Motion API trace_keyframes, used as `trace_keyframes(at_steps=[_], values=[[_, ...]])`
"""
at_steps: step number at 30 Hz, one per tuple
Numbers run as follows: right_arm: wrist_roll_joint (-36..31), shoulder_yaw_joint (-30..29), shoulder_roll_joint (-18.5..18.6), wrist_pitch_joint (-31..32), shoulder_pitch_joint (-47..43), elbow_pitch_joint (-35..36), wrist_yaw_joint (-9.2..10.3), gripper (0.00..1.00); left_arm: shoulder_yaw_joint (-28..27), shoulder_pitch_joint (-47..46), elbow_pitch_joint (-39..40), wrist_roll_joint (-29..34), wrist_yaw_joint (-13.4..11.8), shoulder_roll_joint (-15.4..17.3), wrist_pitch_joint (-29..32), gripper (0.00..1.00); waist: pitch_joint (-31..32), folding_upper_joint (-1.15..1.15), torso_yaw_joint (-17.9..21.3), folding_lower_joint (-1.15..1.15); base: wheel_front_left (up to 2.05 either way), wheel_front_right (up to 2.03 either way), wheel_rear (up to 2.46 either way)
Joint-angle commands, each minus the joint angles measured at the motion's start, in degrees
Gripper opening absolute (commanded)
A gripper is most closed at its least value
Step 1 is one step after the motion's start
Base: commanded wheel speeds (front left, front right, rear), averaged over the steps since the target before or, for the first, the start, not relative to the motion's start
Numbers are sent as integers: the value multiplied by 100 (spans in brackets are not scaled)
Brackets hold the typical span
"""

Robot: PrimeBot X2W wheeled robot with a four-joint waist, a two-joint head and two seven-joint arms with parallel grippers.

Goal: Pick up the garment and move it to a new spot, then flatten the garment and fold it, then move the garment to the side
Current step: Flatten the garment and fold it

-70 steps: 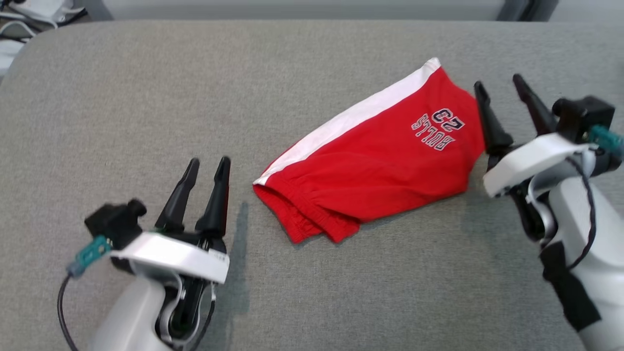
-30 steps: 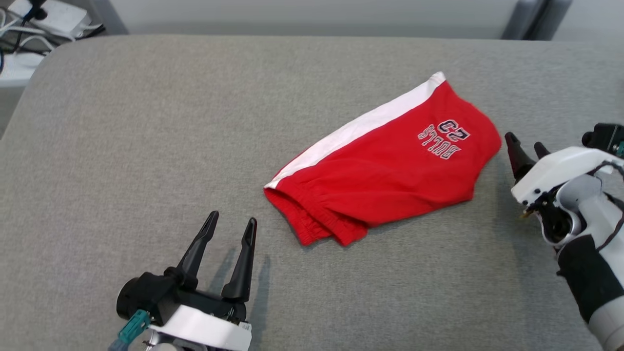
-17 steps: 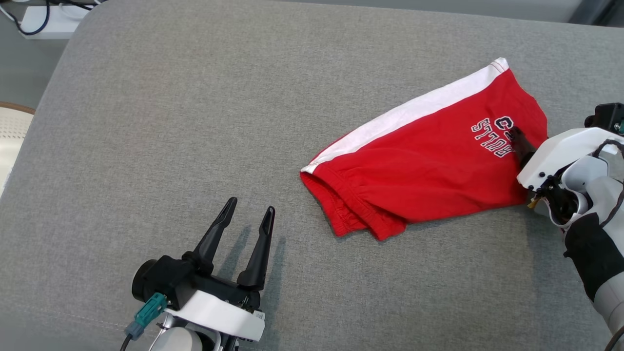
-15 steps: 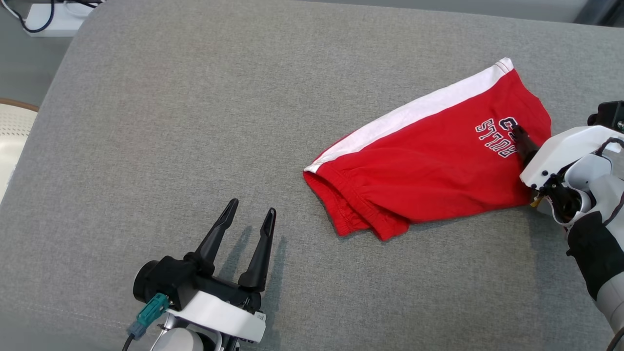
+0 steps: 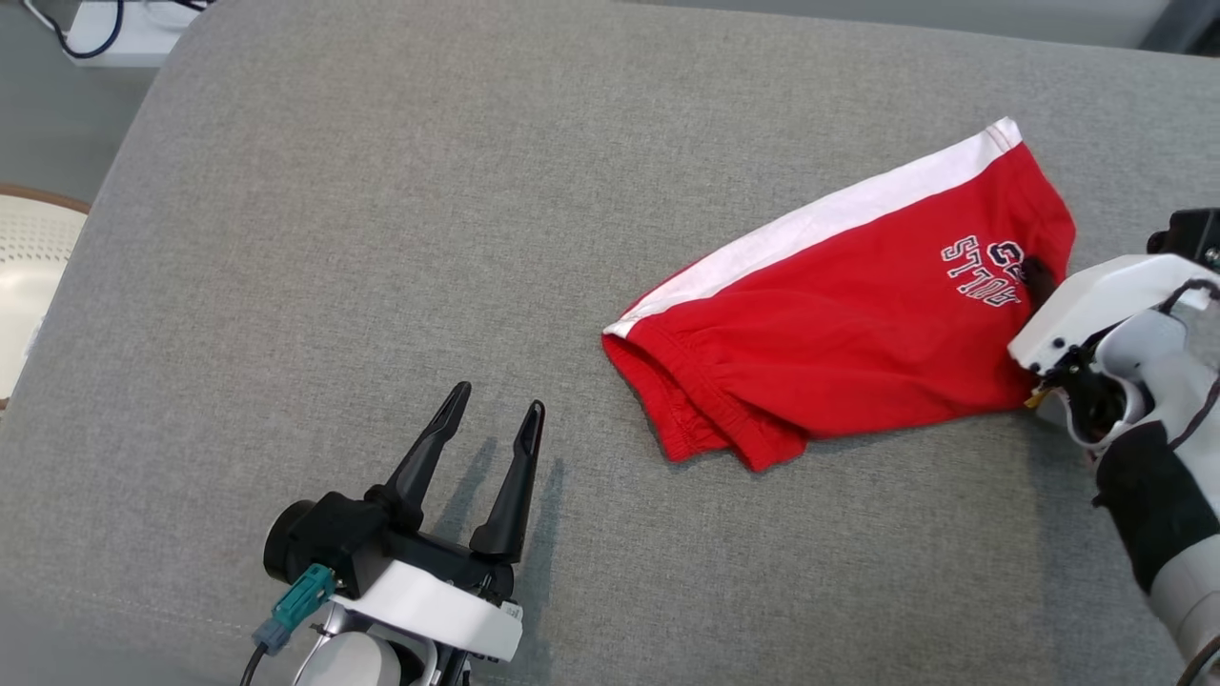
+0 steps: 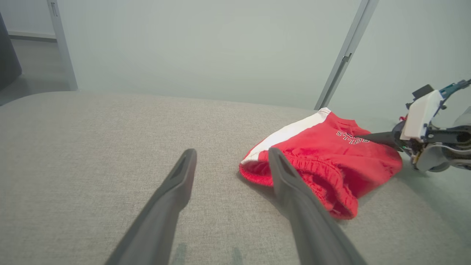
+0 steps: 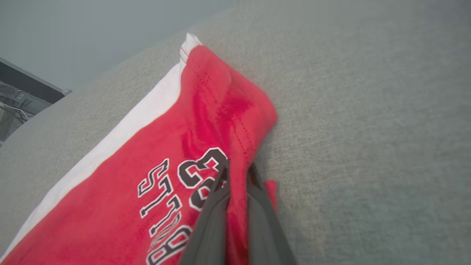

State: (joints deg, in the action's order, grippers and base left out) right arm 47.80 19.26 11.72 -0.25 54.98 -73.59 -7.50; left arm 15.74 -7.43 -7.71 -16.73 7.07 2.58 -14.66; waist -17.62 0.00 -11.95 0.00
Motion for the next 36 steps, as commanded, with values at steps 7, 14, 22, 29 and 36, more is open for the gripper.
trace_keyframes(at_steps=[7, 14, 22, 29, 36], values=[[138, 244, -193, -959, -812, 540, 1, 0, -286, -31, 149, -95, 41, 32, -34, 100, 275, 0, 318, 0, 0, 0, 0], [-133, 125, -190, -1467, -1203, 694, 1, 0, -419, 129, 229, -67, 41, 31, -34, 100, 482, 0, 723, 0, 0, 0, 0], [-1382, -1039, -269, -1474, -1755, 1512, 1, 0, -440, 166, 223, -29, 41, 31, -34, 100, 579, 0, 1038, 0, 0, 0, 0], [-2397, -1897, -568, -1474, -2306, 1806, 1, 0, -488, 214, 179, -24, 41, 31, -34, 100, 735, 0, 1140, 0, 0, 0, 0], [-3078, -2499, -753, -1475, -2523, 1801, 1, 1, -527, 269, 142, -12, 42, 31, -34, 100, 838, 0, 1193, 0, 0, 0, 0]])
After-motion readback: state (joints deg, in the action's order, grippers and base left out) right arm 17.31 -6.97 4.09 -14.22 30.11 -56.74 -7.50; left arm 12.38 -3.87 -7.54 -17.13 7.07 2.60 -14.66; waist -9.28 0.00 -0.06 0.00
